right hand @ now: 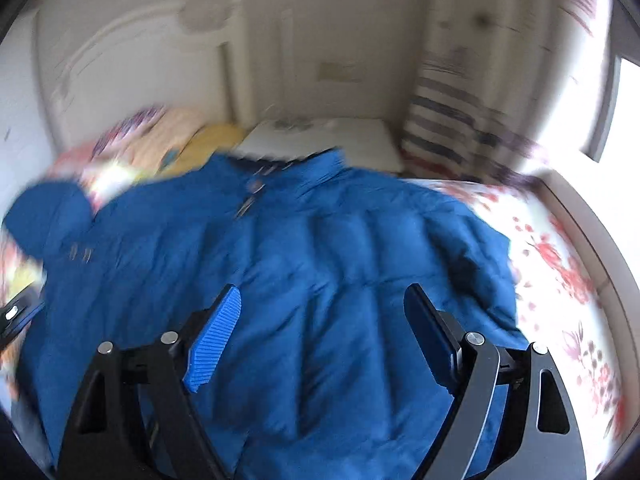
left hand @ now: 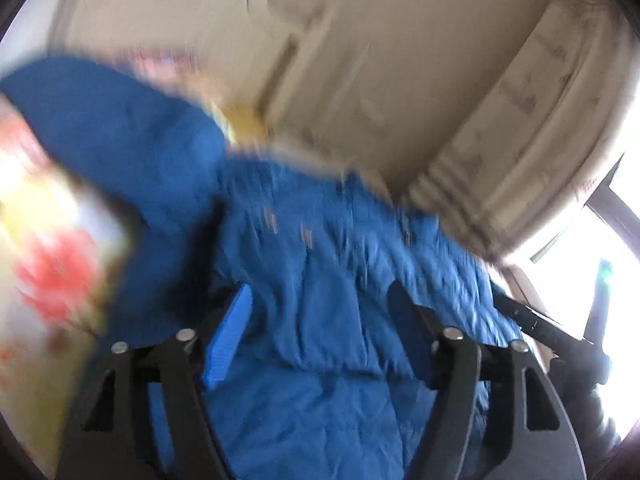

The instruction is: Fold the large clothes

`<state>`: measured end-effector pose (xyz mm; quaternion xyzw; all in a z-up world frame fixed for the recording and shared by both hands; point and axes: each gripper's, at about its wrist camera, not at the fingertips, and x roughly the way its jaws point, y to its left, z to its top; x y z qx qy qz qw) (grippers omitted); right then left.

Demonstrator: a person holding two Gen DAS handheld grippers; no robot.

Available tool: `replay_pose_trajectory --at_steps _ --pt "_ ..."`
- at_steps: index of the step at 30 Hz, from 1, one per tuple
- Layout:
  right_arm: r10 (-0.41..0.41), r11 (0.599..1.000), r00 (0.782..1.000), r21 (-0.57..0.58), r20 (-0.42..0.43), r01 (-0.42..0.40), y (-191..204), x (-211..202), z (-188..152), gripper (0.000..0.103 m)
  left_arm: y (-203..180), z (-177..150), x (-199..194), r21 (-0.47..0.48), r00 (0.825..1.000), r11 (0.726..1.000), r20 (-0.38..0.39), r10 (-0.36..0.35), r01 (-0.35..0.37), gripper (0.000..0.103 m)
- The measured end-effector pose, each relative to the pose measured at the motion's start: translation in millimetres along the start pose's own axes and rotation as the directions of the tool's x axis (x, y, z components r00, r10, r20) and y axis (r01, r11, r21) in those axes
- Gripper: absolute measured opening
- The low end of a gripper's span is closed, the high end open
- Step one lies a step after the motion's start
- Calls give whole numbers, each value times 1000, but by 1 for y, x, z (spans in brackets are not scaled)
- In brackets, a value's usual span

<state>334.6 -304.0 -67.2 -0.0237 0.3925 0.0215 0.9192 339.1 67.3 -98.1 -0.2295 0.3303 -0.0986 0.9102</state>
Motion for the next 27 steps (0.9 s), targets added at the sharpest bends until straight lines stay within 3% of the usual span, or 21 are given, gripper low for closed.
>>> replay_pose_trajectory --at_steps 3,6,10,12,14,16,19,21,25,27 --pt "-14 997 989 -81 -151 2 14 30 -20 83 5 0 3 -19 1000 1000 -17 3 -3 71" --pt "-5 1000 993 -29 -119 1 6 18 -22 83 7 0 -3 -25 1000 1000 9 -4 5 71" --pt "40 999 999 24 7 -40 0 -26 -24 87 19 3 -32 -78 990 997 138 23 -12 71" --pt "7 1000 1000 1 -8 -7 -1 -24 -30 88 31 6 -46 -152 980 988 196 39 -9 72" --pt "-22 1000 995 -12 -92 21 -7 -3 -42 88 49 10 -59 -248 970 969 230 78 -19 72" --pt "38 998 993 46 -114 -32 -18 7 -47 89 78 16 -74 -399 966 917 241 89 15 72" --pt "34 998 993 49 -113 -29 -19 6 -51 90 126 33 -92 -569 961 820 258 101 66 76" --pt "27 999 994 37 -108 -23 -17 4 -52 90 155 53 -96 -617 962 784 247 118 63 76" --pt "43 998 994 52 -100 -38 -20 4 -52 90 228 93 -108 -696 934 718 275 228 30 76" --pt "45 998 994 52 -99 -40 -19 4 -51 90 251 114 -103 -710 932 705 258 255 3 74"
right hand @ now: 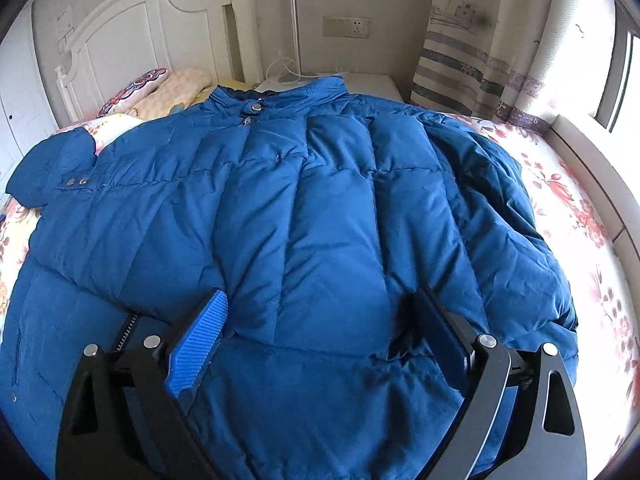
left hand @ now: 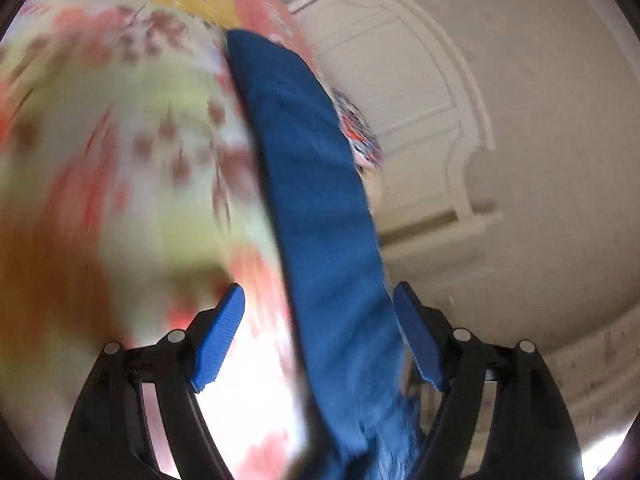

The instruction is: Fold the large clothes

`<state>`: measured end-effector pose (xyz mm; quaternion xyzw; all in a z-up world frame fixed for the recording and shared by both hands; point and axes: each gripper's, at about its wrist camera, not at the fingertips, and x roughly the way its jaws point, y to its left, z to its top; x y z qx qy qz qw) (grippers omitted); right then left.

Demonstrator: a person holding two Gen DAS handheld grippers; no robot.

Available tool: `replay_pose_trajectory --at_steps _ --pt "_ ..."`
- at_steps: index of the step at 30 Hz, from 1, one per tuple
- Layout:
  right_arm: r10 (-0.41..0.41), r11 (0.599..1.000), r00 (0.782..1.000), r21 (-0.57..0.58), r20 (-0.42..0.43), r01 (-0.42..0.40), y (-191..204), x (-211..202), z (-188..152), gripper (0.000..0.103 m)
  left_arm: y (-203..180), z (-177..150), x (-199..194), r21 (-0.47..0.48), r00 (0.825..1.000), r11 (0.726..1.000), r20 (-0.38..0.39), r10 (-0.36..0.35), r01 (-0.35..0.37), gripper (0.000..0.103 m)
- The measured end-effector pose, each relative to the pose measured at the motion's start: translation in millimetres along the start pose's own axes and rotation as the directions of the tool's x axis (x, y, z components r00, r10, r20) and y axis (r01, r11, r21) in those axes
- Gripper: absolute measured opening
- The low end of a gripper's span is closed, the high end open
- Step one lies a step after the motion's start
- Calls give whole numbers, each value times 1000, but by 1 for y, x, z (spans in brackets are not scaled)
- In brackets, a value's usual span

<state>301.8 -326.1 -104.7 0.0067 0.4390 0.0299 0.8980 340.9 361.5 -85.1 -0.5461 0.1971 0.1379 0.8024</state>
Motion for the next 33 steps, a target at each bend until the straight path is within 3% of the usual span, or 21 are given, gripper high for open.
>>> replay_pose_trajectory --at_steps 4,7,8,11,13,15,16,17,18,20,21,22,24,25,27,28,29,30,31,32,33 --pt "2 1000 1000 2 0 -2 0 3 2 90 -2 38 30 30 1000 999 -11 12 -12 66" --pt "14 1000 1000 8 3 -14 -3 3 2 90 -5 40 50 53 997 999 -76 -1 5 33" --pt "17 1000 1000 10 4 -17 -3 2 2 90 -8 36 55 71 996 997 -91 14 -8 10" --pt "26 1000 1000 17 11 -26 -5 1 1 90 -33 16 31 143 997 987 -7 -78 79 4" --pt "39 999 999 32 23 -40 -9 -1 1 90 -74 -15 7 277 986 948 10 -166 157 4" --pt "50 997 998 59 38 -52 -12 -3 1 89 -113 -51 -10 399 965 880 -53 -257 256 4" --pt "52 995 997 83 51 -56 -15 -5 1 89 -143 -83 -21 497 945 805 -120 -306 324 4" --pt "65 990 995 118 70 -73 -21 -7 0 89 -162 -110 -29 569 932 741 -166 -322 358 4" --pt "77 986 993 142 85 -88 -26 -9 0 89 -183 -143 -35 636 914 659 -231 -334 401 4" --pt "88 976 989 189 118 -109 -35 -14 -2 89 -214 -215 -41 713 868 495 -392 -305 497 4" --pt "94 970 987 209 131 -120 -39 -16 -2 89 -221 -247 -42 749 865 433 -431 -256 501 4" --pt "92 962 984 241 153 -127 -45 -19 -3 89 -226 -287 -40 805 882 359 -439 -173 472 5" --pt "73 946 979 297 192 -129 -55 -24 -6 89 -220 -345 -26 867 903 261 -428 -41 424 11" --pt "65 934 975 332 214 -136 -62 -27 -8 89 -207 -374 -9 877 895 233 -443 53 420 11" --pt "72 912 968 377 242 -163 -73 -30 -12 89 -178 -406 17 879 869 226 -460 180 419 19" --pt "81 898 964 401 255 -182 -78 -31 -13 89 -162 -416 21 892 872 211 -441 210 400 19" --pt "95 883 960 424 263 -204 -84 -31 -15 89 -155 -422 21 902 880 180 -424 212 392 20" --pt "101 874 959 436 266 -214 -88 -31 -16 89 -153 -427 12 900 878 171 -430 210 400 28" --pt "105 871 958 440 268 -219 -89 -30 -15 89 -155 -425 8 883 860 175 -466 206 436 36" --pt "107 871 958 440 268 -220 -90 -30 -14 89 -159 -424 8 868 846 178 -493 204 463 52" --pt "105 872 959 439 265 -216 -88 -30 -13 89 -162 -422 2 860 838 173 -509 198 481 60"
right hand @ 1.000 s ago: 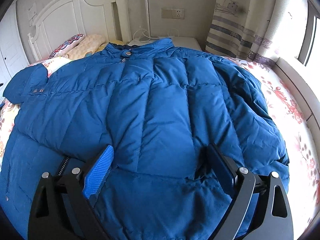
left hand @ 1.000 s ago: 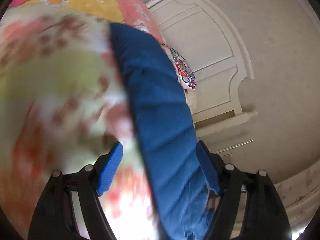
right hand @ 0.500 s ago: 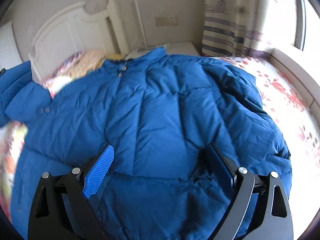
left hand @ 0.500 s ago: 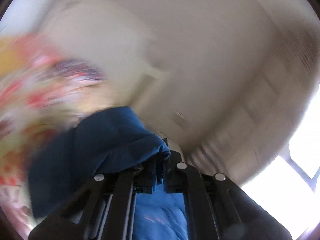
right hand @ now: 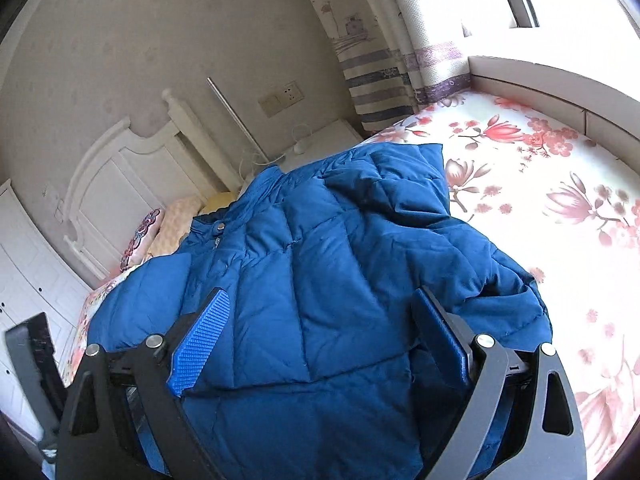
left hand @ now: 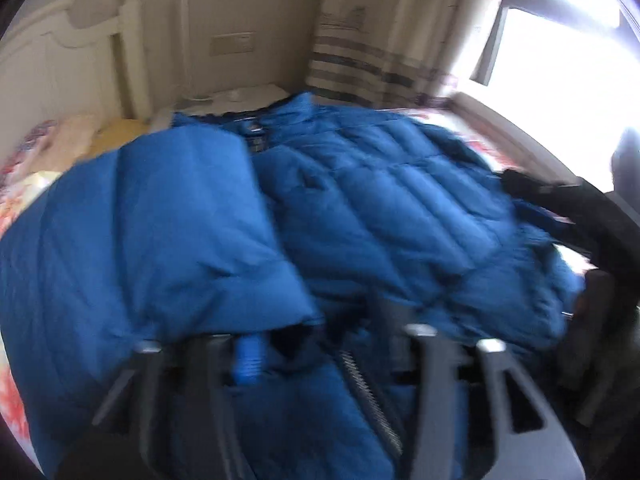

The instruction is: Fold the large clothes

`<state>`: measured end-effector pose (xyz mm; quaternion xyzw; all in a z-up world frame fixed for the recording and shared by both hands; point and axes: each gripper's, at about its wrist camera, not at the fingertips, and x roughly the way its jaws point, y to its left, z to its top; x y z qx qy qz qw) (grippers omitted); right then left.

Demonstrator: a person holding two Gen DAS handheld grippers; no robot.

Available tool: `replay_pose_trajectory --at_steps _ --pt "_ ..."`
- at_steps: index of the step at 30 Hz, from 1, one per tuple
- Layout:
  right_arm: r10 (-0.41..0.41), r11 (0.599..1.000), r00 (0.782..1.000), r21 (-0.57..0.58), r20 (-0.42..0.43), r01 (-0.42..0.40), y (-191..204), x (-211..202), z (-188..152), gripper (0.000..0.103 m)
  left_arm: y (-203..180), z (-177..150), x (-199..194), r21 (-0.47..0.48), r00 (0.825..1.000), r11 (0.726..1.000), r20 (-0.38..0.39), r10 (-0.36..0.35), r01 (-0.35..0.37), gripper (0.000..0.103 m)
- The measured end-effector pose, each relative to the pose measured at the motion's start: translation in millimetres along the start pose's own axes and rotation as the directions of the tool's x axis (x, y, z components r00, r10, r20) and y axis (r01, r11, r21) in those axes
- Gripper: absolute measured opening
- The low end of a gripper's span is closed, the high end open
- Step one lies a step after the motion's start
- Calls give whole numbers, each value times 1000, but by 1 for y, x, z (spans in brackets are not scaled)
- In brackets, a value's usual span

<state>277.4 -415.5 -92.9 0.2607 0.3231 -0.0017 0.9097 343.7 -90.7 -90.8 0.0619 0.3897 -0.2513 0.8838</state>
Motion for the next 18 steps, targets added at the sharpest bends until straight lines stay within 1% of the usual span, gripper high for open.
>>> replay_pose_trajectory --at_steps 1,2,3,5,6,7,8,9,10,11,12,13,14,15,16,17,18 --pt "-5 1000 1000 -6 -2 5 1 1 0 89 -4 -2 -11 22 1000 1000 21 8 -9 61" --pt "-5 1000 1000 -12 -2 5 2 1 0 89 -10 -6 -22 46 999 999 43 14 -16 67" --pt "-3 1000 1000 -15 0 3 2 0 -1 89 -15 -3 -31 63 998 998 67 5 -10 73" --pt "-3 1000 1000 -15 -2 3 2 1 -1 89 -18 -14 -60 59 990 998 134 -39 31 75" --pt "-3 1000 1000 -14 -2 3 2 1 0 89 -15 -14 -72 43 982 997 178 -66 59 75" --pt "-3 1000 1000 -15 -1 3 2 1 -1 89 -4 -15 -91 8 964 996 248 -92 93 75" --pt "-3 1000 1000 -17 -2 3 2 1 -1 89 9 -17 -104 -35 948 993 302 -101 116 75" --pt "-5 1000 1000 -19 -2 5 3 1 -1 89 26 -19 -117 -102 927 986 363 -90 135 75" --pt "-8 1000 1000 -22 -2 8 4 1 -1 89 48 -22 -128 -196 905 969 422 -58 153 75" --pt "-10 1000 1000 -26 -1 10 5 0 -2 89 71 -27 -136 -290 889 941 457 -23 173 75" --pt "-12 999 1000 -29 -1 12 5 0 -2 89 94 -28 -137 -376 884 907 467 11 188 72" --pt "-15 999 1000 -34 0 15 6 0 -3 89 112 -33 -136 -446 885 874 464 39 195 67" --pt "-16 999 1000 -37 0 16 7 0 -3 89 138 -42 -130 -542 894 818 440 80 193 51" --pt "-17 999 1000 -41 -1 17 7 0 -3 89 154 -49 -126 -602 904 779 411 113 176 42" --pt "-22 999 1000 -47 -1 22 8 0 -3 89 171 -60 -118 -667 916 732 366 162 138 40" --pt "-27 998 1000 -53 0 27 10 0 -4 89 180 -67 -112 -699 923 706 338 182 117 37" --pt "-31 998 1000 -61 1 31 11 0 -5 89 188 -76 -104 -726 934 680 305 185 103 36"
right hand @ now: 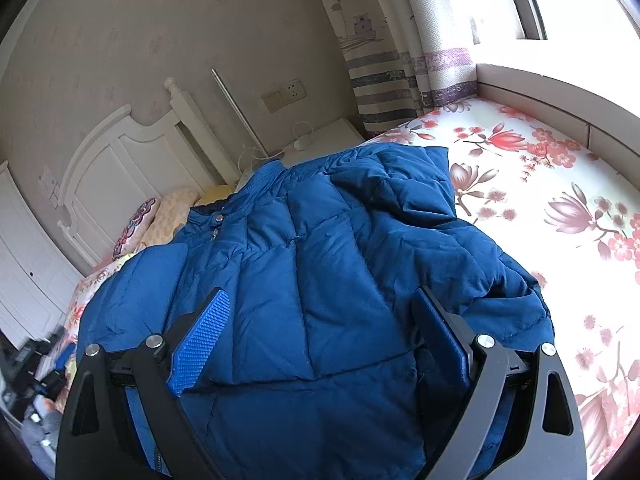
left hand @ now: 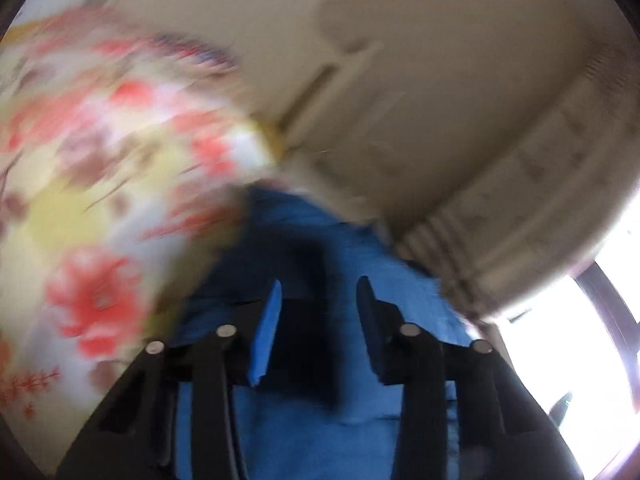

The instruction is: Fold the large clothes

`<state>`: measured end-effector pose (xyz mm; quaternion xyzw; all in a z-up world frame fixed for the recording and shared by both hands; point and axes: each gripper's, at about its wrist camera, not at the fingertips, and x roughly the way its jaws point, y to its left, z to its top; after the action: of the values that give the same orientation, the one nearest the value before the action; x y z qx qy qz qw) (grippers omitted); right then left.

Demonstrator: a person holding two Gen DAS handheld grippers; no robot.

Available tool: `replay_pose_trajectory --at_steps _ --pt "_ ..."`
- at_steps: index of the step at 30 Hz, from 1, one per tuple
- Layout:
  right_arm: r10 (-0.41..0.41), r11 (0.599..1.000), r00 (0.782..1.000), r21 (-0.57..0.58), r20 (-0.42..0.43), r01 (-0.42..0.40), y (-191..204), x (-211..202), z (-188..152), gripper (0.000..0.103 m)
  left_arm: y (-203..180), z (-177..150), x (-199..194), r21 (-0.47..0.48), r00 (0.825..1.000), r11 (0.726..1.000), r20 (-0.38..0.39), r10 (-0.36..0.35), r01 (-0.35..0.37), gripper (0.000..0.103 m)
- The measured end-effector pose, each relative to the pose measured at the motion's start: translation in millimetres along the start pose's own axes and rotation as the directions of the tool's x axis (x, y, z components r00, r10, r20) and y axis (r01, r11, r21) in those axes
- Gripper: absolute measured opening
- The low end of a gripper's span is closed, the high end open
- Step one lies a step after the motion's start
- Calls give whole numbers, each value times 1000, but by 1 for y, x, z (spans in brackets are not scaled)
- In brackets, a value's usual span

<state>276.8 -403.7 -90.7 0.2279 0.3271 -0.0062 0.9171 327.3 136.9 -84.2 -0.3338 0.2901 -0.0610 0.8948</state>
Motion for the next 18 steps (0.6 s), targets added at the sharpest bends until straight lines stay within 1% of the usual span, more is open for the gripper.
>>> replay_pose_trajectory --at_steps 1,2,3,4,5,6,7,8,9,10,11,13,14,15,16,17,18 --pt "-5 1000 1000 -16 2 5 3 0 -1 89 5 -1 2 -12 1000 1000 -15 19 -19 36" --pt "-10 999 1000 -36 6 10 7 -1 -1 88 9 -2 8 -20 997 998 -33 67 -67 36" --pt "-20 997 1000 -70 20 22 13 -3 -3 87 12 -2 8 -25 994 995 -37 99 -100 36" --pt "-28 995 999 -99 31 31 19 -5 -4 86 13 -2 10 -31 992 992 -34 119 -120 39" --pt "-34 986 998 -159 48 41 32 -8 -6 85 13 -2 8 -30 991 991 -29 130 -131 43" --pt "-29 973 998 -229 63 43 47 -12 -9 85 13 -3 7 -25 989 989 -19 148 -148 51" --pt "-11 944 997 -327 77 36 71 -17 -15 85 11 -3 6 -23 985 985 -4 173 -173 57" --pt "13 910 997 -413 76 20 94 -20 -23 85 11 -4 5 -24 984 983 3 180 -180 68" --pt "37 869 997 -494 64 -1 115 -21 -30 85 12 -4 6 -27 984 983 9 179 -179 71" --pt "54 828 997 -560 50 -17 134 -22 -38 85 14 -3 3 -31 984 983 11 180 -180 71" --pt "71 743 997 -668 22 -38 168 -20 -53 85 18 -2 0 -40 983 983 11 182 -181 71" --pt "84 628 996 -774 -36 -80 207 -15 -73 85 24 -1 1 -58 985 983 1 172 -172 72" --pt "82 565 994 -819 -66 -101 228 -9 -85 85 28 -2 2 -66 985 983 0 172 -172 72" --pt "69 514 995 -852 -78 -102 244 -4 -95 85 28 -3 4 -73 985 982 1 173 -173 72" --pt "48 432 997 -898 -65 -80 263 4 -111 85 29 -3 3 -77 985 982 2 172 -171 72" --pt "39 384 998 -922 -46 -58 274 9 -119 85 29 -3 2 -78 985 982 6 171 -170 72" --pt "32 324 999 -946 -20 -29 286 15 -130 85 30 -3 3 -79 985 982 9 171 -170 72"
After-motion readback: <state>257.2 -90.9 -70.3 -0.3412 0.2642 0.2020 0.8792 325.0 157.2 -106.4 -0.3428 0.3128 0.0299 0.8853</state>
